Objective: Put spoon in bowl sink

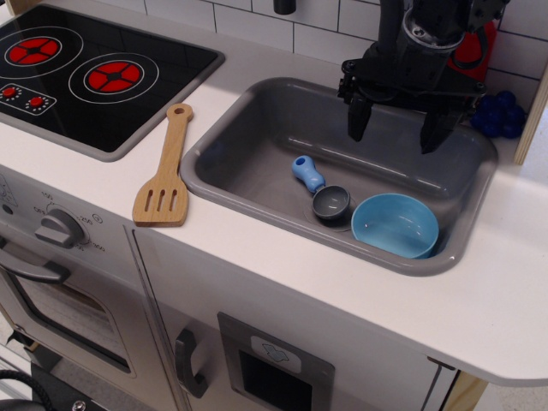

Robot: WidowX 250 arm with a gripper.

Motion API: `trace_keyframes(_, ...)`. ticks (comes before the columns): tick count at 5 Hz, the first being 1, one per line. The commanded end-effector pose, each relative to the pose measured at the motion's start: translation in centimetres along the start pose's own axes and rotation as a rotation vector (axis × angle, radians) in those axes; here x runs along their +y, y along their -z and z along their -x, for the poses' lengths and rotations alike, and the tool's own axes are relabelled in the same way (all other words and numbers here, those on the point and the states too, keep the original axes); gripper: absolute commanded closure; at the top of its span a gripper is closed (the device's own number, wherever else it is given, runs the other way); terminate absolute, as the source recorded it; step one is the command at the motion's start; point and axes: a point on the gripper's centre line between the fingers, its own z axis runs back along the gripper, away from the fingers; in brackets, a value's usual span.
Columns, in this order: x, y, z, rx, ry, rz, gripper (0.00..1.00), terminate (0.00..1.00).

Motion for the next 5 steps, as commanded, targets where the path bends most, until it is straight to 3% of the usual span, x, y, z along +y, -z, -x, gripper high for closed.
trace_keyframes(1, 0.0, 0.0, 0.0, 0.0, 0.0, 0.0, 0.0, 0.0)
trace_keyframes(2, 1.9, 0.5, -1.9, 0.04, -0.085, -0.013, 0.0, 0.0)
trace_keyframes(3, 4.6, 1.7, -3.7, -0.009, -0.219, -0.034, 0.0, 0.0)
trace_keyframes(5, 5.2, 5.3, -3.8, 0.03, -0.347, -0.044, 0.0, 0.0)
